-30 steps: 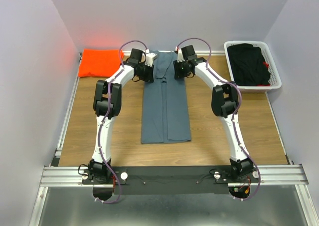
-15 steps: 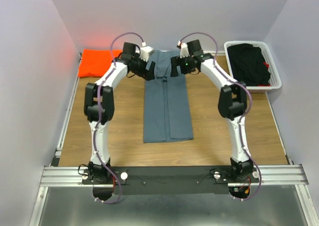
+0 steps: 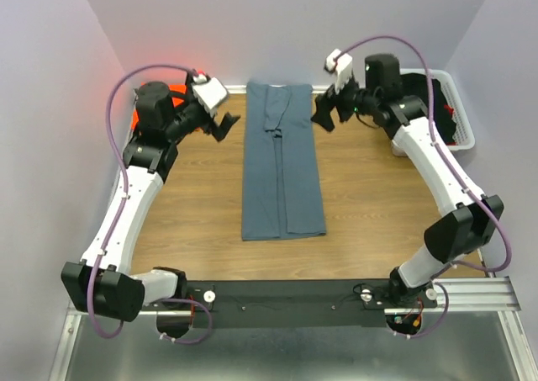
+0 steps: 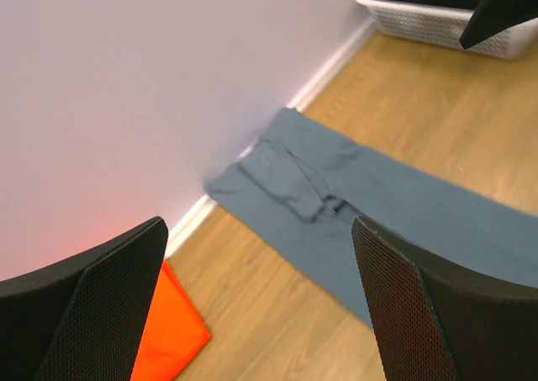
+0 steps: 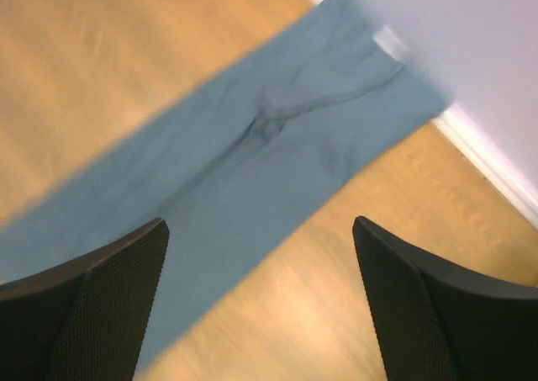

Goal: Fold and stack the t-shirts
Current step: Rotate the tshirt 90 degrees

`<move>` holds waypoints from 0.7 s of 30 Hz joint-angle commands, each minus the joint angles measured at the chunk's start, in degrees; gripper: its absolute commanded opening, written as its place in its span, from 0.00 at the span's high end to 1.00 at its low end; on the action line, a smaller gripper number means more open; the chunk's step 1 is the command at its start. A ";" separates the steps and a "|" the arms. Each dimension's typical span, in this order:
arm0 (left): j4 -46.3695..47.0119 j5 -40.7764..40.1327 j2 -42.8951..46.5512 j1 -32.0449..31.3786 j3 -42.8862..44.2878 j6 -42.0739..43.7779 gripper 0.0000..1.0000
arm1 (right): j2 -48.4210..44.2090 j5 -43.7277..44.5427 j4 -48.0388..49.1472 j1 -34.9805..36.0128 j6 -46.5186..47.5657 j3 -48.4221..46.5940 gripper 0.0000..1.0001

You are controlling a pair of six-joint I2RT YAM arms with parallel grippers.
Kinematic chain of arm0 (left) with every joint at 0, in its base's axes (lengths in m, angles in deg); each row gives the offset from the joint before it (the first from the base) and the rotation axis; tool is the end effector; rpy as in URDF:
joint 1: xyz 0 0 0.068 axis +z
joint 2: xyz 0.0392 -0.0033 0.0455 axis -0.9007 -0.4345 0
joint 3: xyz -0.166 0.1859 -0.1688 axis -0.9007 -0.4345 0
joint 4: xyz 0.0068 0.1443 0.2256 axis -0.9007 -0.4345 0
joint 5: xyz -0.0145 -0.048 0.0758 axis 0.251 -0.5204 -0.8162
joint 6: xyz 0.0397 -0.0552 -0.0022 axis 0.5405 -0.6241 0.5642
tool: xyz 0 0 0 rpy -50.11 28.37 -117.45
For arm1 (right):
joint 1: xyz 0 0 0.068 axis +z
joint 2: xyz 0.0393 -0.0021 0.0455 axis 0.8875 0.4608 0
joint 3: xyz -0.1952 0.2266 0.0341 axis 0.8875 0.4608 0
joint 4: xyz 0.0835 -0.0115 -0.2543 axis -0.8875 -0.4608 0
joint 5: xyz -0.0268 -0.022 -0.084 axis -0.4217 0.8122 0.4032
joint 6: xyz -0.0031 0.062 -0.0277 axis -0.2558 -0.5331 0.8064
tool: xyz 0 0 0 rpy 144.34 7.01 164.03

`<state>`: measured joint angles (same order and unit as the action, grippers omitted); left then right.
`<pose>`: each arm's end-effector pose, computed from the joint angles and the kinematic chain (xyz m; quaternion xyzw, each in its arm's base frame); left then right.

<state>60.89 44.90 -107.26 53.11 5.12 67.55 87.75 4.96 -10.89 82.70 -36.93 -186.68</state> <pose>0.2853 -0.0860 0.4567 0.3792 0.6324 -0.1495 0.6587 0.3663 0.1573 0.4393 -0.3721 0.7490 0.1805 0.5176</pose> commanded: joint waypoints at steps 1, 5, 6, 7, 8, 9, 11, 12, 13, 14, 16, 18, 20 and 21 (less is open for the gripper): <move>-9.79 9.64 0.19 -0.20 -8.84 13.64 0.02 | -4.59 -10.66 -10.87 0.33 12.77 15.04 0.00; -18.34 10.63 5.64 -3.60 -22.01 28.61 0.01 | -12.07 -10.42 -11.15 2.18 16.81 29.81 0.00; -18.17 7.40 8.96 -5.20 -27.96 30.99 0.01 | -14.52 -9.81 -10.88 3.92 17.70 33.00 0.02; -17.82 5.54 10.64 -7.30 -30.63 32.32 0.02 | -15.50 -7.28 -10.36 5.42 18.49 35.81 0.03; -16.95 3.87 12.23 -9.15 -33.18 32.86 0.02 | -16.55 -5.69 -9.75 6.57 19.19 38.37 0.04; -15.37 1.94 14.94 -12.12 -35.38 34.08 0.01 | -17.26 -4.11 -8.17 9.19 20.59 43.52 0.05; -13.35 0.34 16.63 -14.78 -40.14 34.62 0.02 | -18.50 -1.72 -6.50 11.23 21.39 47.07 0.06; -13.07 -1.06 16.46 -18.01 -41.98 34.97 0.02 | -18.23 -1.54 -5.44 12.37 21.57 48.66 0.07; -12.72 -1.77 15.85 -19.52 -42.69 34.89 0.03 | -17.54 -1.54 -5.35 12.99 21.83 49.11 0.09; -12.37 -2.38 15.06 -21.36 -43.31 34.71 0.05 | -15.88 -1.19 -5.34 13.86 22.27 49.37 0.11; -10.79 -5.28 12.08 -25.40 -44.98 34.27 0.12 | -14.11 0.38 -4.56 17.11 23.24 50.16 0.16; -9.56 -5.64 10.58 -26.39 -45.77 34.18 0.13 | -12.53 1.01 -2.63 19.75 23.42 51.30 0.21; -8.51 -5.90 9.96 -26.92 -46.04 34.18 0.14 | -11.82 1.27 -1.40 20.46 24.20 52.18 0.22; -8.33 -6.08 9.26 -27.09 -46.12 34.27 0.15 | -11.29 1.53 -0.08 20.90 24.47 52.71 0.25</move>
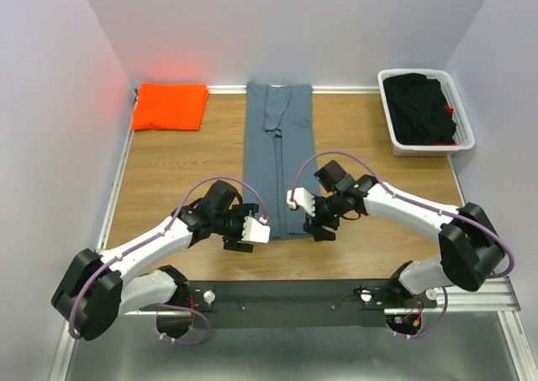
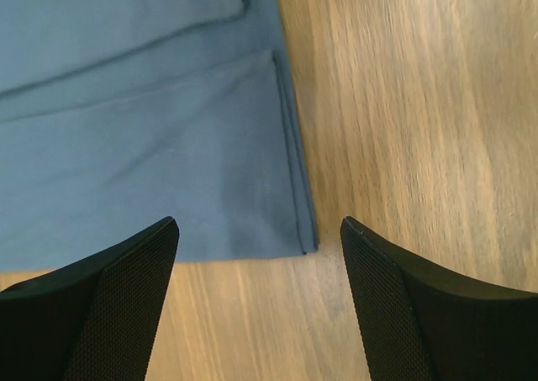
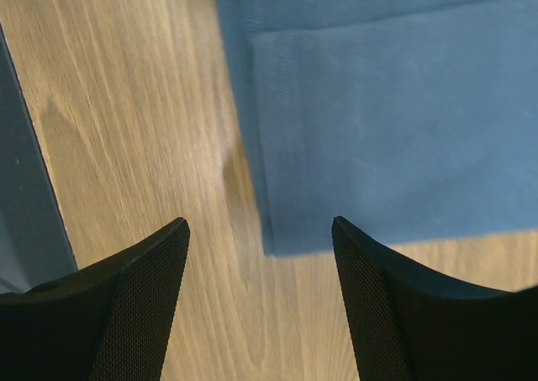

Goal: Fold and stack the t-shirts
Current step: Rotate the tshirt 90 degrees, then grab the bottom of the folded rectangular tshirt with both arms

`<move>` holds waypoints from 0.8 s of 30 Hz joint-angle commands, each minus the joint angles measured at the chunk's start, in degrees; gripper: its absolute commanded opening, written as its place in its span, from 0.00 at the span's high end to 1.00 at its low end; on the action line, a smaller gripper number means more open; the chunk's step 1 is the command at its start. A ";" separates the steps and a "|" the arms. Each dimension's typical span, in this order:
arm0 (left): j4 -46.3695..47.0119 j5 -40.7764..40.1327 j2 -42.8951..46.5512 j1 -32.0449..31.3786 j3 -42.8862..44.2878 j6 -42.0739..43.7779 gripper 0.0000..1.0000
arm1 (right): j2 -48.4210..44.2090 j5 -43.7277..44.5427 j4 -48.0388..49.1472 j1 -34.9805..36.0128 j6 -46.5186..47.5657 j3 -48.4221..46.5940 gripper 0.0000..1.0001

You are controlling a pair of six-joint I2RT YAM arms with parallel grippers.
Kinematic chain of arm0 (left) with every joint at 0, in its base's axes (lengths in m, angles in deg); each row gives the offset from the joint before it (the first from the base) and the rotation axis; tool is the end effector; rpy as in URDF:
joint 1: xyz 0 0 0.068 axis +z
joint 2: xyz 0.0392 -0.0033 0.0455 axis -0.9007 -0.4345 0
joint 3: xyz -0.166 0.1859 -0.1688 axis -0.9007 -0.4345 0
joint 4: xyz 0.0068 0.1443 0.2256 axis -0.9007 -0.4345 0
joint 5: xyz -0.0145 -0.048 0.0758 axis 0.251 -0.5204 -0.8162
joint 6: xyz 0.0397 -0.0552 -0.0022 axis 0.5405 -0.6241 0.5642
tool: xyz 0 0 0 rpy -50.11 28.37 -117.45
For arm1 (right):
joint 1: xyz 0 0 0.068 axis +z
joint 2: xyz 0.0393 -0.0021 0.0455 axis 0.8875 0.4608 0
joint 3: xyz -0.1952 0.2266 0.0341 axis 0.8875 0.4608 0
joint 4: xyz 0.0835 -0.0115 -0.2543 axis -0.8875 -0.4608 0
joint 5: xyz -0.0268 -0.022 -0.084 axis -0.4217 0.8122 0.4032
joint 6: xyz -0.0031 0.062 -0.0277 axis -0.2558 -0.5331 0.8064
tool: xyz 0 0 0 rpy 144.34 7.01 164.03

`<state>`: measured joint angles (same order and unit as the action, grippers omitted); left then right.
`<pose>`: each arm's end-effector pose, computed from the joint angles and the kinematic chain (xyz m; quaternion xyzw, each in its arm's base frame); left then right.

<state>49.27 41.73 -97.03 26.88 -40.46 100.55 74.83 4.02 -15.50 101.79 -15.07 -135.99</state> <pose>0.1437 -0.1434 0.1944 0.7143 0.5811 -0.1915 0.3396 0.1943 0.1875 0.2084 -0.6417 0.7151 0.2047 0.1866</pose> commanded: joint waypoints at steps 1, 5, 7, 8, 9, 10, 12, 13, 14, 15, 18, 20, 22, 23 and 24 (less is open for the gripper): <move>3.39 -2.91 -1.32 -1.22 -0.55 1.61 0.16 | 1.89 3.08 5.15 1.91 2.96 3.07 0.26; 4.09 -3.79 -5.10 -1.75 -0.20 1.70 0.29 | 3.38 4.58 7.96 2.00 4.20 4.58 0.30; 4.18 -4.58 -7.47 -1.83 -0.11 2.14 0.38 | 4.26 5.81 9.55 1.91 4.81 5.81 0.34; 4.36 -4.58 -8.00 -1.83 -0.20 2.23 0.39 | 4.70 6.16 10.07 1.91 5.25 6.25 0.34; 4.45 -4.49 -8.27 -1.83 -0.11 2.41 0.39 | 4.97 6.60 11.03 1.91 6.04 7.12 0.35; 4.36 -4.23 -8.27 -1.92 -0.11 2.67 0.39 | 5.40 7.30 11.48 1.82 6.39 7.56 0.35; 4.10 -4.14 -7.83 -2.01 -0.29 3.20 0.39 | 5.67 7.57 12.18 1.91 6.48 8.44 0.37; 3.83 -4.14 -7.74 -2.18 -0.46 3.63 0.39 | 5.76 7.57 12.27 1.91 6.48 8.62 0.38; 2.96 -4.23 -7.48 -2.19 -0.55 4.07 0.39 | 5.76 7.57 12.71 1.91 6.22 8.80 0.38; 2.69 -4.58 -7.31 -2.19 -0.55 4.25 0.39 | 5.76 7.66 12.89 2.00 6.13 8.97 0.39; 1.55 -5.81 -8.09 -2.62 -0.03 4.78 0.40 | 6.02 7.84 13.33 2.00 5.96 9.32 0.44; -0.63 -6.51 -8.79 -3.06 0.50 6.35 0.44 | 6.02 8.19 13.33 2.09 6.39 9.67 0.44; -1.97 -8.09 -10.29 -3.59 1.29 7.76 0.50 | 5.76 8.71 13.33 2.26 6.57 10.03 0.48; -2.14 -8.62 -10.64 -3.68 1.29 7.77 0.50 | 5.50 8.80 13.33 2.52 6.48 10.29 0.50; -2.32 -8.97 -11.25 -3.68 1.47 7.94 0.51 | 5.15 8.89 13.33 2.87 6.40 10.64 0.54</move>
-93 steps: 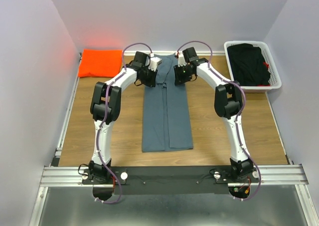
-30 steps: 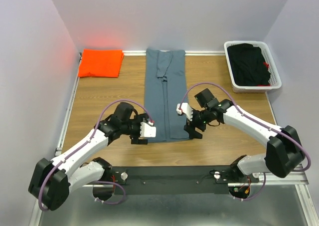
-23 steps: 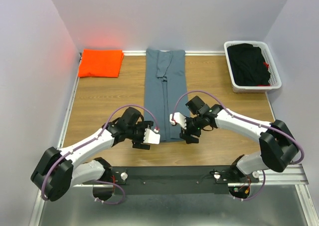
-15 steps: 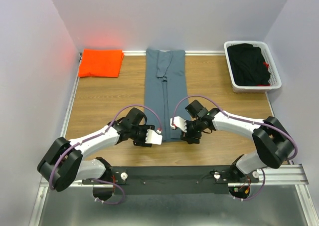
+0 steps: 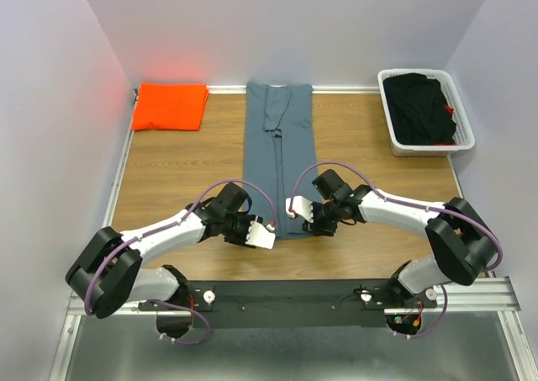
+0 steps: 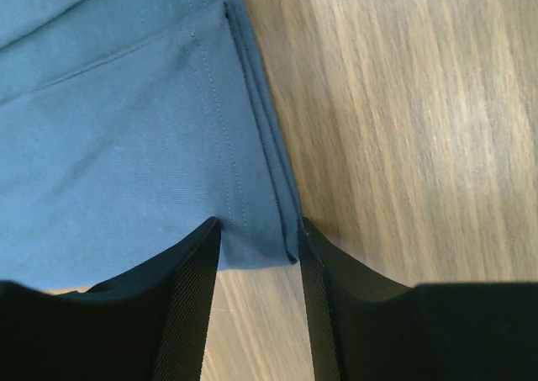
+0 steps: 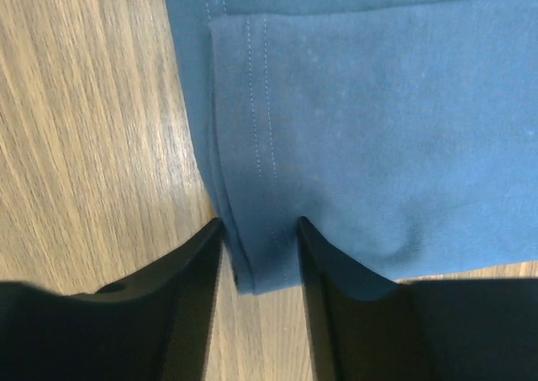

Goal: Fold and stack the t-shirts
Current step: Grab the bottom of the folded rectangular tshirt with both arms

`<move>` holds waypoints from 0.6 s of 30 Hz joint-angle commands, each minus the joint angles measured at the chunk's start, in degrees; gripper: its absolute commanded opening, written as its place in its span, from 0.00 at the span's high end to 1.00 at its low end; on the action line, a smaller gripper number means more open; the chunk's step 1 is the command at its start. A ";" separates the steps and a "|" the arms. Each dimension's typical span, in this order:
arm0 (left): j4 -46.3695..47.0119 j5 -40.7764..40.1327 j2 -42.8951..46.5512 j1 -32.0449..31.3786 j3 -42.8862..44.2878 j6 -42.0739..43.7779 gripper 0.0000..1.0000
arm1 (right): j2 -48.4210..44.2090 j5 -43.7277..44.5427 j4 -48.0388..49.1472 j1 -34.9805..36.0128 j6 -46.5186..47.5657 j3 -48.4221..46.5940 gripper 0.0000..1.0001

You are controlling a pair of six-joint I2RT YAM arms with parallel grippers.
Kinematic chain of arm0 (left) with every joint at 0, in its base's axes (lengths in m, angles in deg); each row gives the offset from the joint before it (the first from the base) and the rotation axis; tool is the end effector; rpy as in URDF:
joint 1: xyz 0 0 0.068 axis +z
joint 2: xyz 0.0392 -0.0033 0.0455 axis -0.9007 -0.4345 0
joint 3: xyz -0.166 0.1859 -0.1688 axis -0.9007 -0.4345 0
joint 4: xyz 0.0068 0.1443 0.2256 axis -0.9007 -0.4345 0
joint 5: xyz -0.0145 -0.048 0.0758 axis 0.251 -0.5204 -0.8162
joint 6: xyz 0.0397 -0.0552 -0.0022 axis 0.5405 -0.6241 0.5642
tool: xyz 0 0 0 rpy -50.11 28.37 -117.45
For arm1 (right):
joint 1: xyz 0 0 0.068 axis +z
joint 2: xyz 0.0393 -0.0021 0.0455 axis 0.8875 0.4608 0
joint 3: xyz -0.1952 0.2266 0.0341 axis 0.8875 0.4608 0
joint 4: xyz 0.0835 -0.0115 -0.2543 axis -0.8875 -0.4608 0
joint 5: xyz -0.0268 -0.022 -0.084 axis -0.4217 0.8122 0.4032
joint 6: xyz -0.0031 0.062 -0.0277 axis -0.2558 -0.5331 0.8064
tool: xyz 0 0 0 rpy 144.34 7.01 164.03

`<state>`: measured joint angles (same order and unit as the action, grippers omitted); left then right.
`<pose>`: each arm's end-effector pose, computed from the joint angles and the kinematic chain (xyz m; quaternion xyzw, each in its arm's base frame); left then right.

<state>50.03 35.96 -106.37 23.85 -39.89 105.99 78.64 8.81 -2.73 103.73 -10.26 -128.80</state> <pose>0.1510 -0.1571 0.1654 0.7599 0.5687 -0.1530 0.2754 0.1934 0.1932 0.1651 -0.6821 0.6832 0.1587 0.2069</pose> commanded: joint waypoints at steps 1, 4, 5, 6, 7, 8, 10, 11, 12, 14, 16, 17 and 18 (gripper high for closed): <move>-3.26 -3.38 -2.01 -0.73 0.99 2.59 0.52 | 1.25 4.11 0.57 1.19 1.41 3.80 0.57; -3.53 -3.82 -2.54 -1.17 1.25 3.03 0.59 | 0.99 4.63 0.65 2.60 0.97 4.94 0.65; -4.05 -4.25 -3.06 -1.52 1.16 3.73 0.63 | 0.73 4.89 0.65 3.12 0.62 5.56 0.67; -4.31 -4.69 -3.33 -1.87 1.25 3.99 0.65 | 0.64 4.98 0.65 3.48 0.45 5.82 0.68; -4.93 -5.13 -4.20 -2.13 1.34 4.26 0.71 | 0.12 5.24 0.65 3.65 -0.08 6.09 0.70; -5.19 -5.31 -4.21 -2.31 1.60 4.09 0.75 | -0.15 5.25 0.57 3.83 -0.08 6.18 0.72; -5.63 -5.84 -5.70 -2.75 2.39 3.47 0.82 | -0.94 5.16 0.39 4.10 -1.48 6.00 0.76; -6.59 -5.93 -6.05 -2.75 2.83 3.47 0.89 | -1.81 4.99 0.22 4.27 -2.62 5.74 0.78; -7.21 -5.67 -6.58 -2.75 3.53 3.47 0.92 | -2.43 4.81 -0.40 4.36 -3.15 4.87 0.82; -8.96 -4.88 -6.50 -2.75 4.32 3.38 0.98 | -3.57 4.55 -1.19 4.36 -4.03 3.98 0.87; -10.20 -3.39 -5.45 -2.75 5.29 3.29 1.00 | -5.95 4.81 -2.41 4.36 -4.65 3.11 0.99; -11.51 -2.68 -4.66 -2.75 5.47 3.38 1.00 | -6.65 5.42 -4.16 4.36 -5.00 1.97 0.99; -12.13 -2.50 -4.22 -2.75 5.91 3.47 1.00 | -6.66 5.95 -5.05 4.27 -5.27 1.26 0.99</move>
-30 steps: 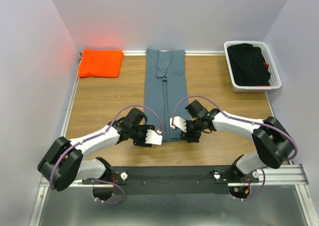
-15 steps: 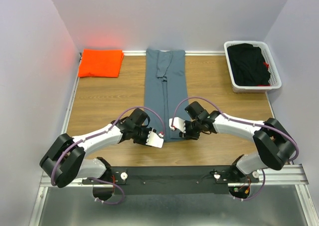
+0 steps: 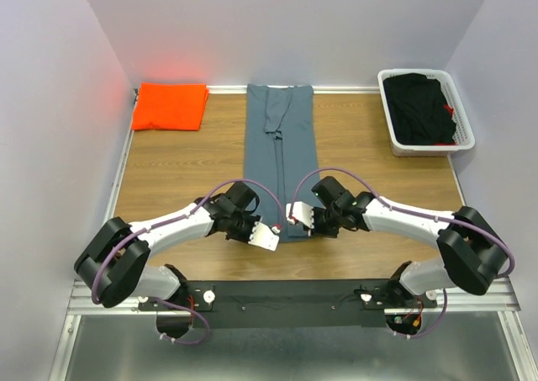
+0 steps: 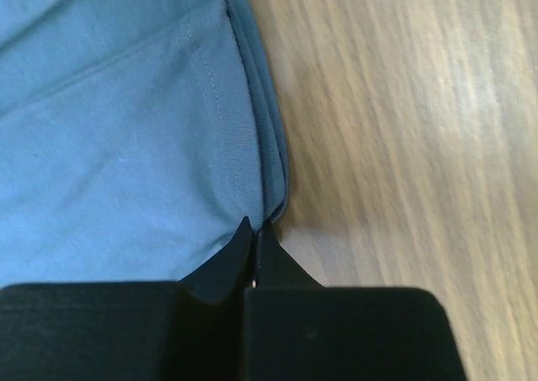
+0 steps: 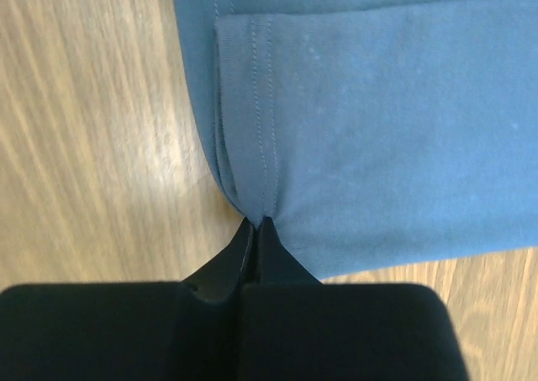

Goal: Fold and stack the t-shirts
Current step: Grab the bottom of the folded rectangular tshirt with both arms, then fold the folded rectangular tshirt in 1/3 of the way

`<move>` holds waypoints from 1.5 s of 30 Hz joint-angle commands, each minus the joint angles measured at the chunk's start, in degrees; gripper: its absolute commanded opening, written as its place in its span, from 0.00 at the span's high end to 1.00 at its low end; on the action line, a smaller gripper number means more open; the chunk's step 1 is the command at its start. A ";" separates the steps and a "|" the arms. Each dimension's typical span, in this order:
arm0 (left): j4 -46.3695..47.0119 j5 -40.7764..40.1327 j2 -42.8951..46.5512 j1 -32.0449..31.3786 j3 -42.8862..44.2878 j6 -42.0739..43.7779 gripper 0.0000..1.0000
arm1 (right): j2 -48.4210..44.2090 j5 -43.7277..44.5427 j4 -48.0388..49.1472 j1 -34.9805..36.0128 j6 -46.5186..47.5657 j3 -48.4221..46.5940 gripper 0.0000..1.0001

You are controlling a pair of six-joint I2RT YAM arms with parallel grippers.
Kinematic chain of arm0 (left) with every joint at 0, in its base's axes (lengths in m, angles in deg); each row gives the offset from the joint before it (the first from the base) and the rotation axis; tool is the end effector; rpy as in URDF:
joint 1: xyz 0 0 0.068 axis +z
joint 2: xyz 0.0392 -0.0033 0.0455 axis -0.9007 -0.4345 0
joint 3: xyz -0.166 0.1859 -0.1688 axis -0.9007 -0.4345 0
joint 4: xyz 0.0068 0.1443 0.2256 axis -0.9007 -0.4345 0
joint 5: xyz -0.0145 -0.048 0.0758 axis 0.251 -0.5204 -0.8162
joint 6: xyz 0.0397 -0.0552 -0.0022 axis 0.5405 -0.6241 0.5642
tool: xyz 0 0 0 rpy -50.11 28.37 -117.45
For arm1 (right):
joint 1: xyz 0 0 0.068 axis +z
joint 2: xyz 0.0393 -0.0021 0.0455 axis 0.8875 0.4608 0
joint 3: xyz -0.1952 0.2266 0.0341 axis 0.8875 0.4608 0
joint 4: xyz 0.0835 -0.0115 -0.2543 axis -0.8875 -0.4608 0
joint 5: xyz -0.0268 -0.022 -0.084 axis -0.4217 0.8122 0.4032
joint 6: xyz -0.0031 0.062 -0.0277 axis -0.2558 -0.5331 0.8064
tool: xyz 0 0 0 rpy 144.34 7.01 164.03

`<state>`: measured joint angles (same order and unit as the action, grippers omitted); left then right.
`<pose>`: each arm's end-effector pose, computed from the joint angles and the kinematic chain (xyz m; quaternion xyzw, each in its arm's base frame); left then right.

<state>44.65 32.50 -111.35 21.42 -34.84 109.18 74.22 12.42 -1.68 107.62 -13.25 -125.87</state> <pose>0.1571 -0.1712 0.1666 0.7903 0.5526 -0.1322 0.2293 0.1725 0.1939 0.1697 -0.6850 0.6801 0.1404 0.2203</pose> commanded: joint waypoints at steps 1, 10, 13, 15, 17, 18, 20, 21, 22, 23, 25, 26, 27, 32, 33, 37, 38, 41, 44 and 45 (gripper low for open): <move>-7.55 1.30 1.12 -0.33 1.64 0.45 1.00 | -2.24 2.69 -7.15 0.47 -2.36 -2.37 0.99; -15.63 4.90 4.81 -0.33 6.13 0.54 1.00 | -3.38 -1.51 -16.56 0.47 2.12 -9.67 0.99; -17.92 6.22 6.04 -0.67 6.57 0.72 1.00 | -4.70 -3.63 -19.99 0.64 2.12 -9.50 0.99; -19.41 7.71 7.53 -1.20 6.75 0.37 1.00 | -6.98 -5.21 -22.87 1.17 2.30 -8.97 0.99; -20.99 10.78 7.89 -1.47 8.32 -1.12 1.00 | -8.30 -8.18 -25.43 1.17 2.30 -9.84 0.99; -22.39 14.02 7.80 -1.47 9.29 -1.91 1.00 | -9.26 -9.25 -27.53 1.17 1.86 -10.72 1.00; -23.20 14.22 7.89 -1.47 11.14 -2.53 1.00 | -8.92 -10.66 -28.95 1.00 1.33 -13.96 0.99; -23.20 13.53 8.15 -1.29 11.67 -2.45 1.00 | -8.14 -10.40 -29.31 0.30 1.50 -14.67 1.00; -23.11 13.26 8.07 -1.29 12.37 -2.45 1.00 | -7.87 -9.18 -29.31 0.12 2.03 -15.20 0.99; -23.20 13.26 7.89 -1.03 12.81 -2.18 1.00 | -7.87 -8.47 -29.22 -0.06 2.82 -15.64 0.99; -23.55 13.26 7.02 -0.42 14.56 -1.83 1.00 | -7.34 -7.15 -28.79 -0.58 4.14 -16.52 0.99; -23.46 13.17 6.58 0.11 15.01 -1.40 1.00 | -6.99 -6.45 -28.70 -0.93 4.49 -16.96 0.99; -23.03 12.65 5.62 1.16 15.45 -0.61 1.00 | -6.38 -6.36 -28.87 -1.63 4.93 -18.10 0.99; -21.71 11.85 1.04 6.43 19.40 3.08 1.00 | -2.42 -6.36 -28.70 -4.71 7.83 -21.88 0.99; -21.53 11.85 -0.62 7.57 20.19 3.79 1.00 | -1.63 -6.44 -28.78 -5.59 9.14 -22.67 0.99; -20.21 11.15 -5.27 12.67 25.27 6.60 1.00 | 3.37 -8.37 -28.70 -11.47 11.61 -28.11 0.99; -20.04 11.50 -7.55 13.47 26.43 6.95 1.00 | 5.38 -8.64 -28.78 -12.53 12.83 -28.82 0.99; -20.73 11.41 -12.56 16.01 31.17 9.15 1.00 | 8.47 -8.99 -28.61 -14.03 14.60 -32.50 0.99; -21.00 11.41 -17.40 18.47 35.82 10.64 1.00 | 12.95 -9.61 -28.61 -15.87 16.70 -36.20 0.99; -21.26 11.50 -18.73 18.92 37.06 10.91 1.00 | 14.01 -9.78 -28.52 -16.23 17.15 -37.00 0.99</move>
<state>24.13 43.21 -126.10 38.10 -1.94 116.72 85.22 4.64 -29.33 92.71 -0.07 -158.92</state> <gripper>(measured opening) 0.011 0.012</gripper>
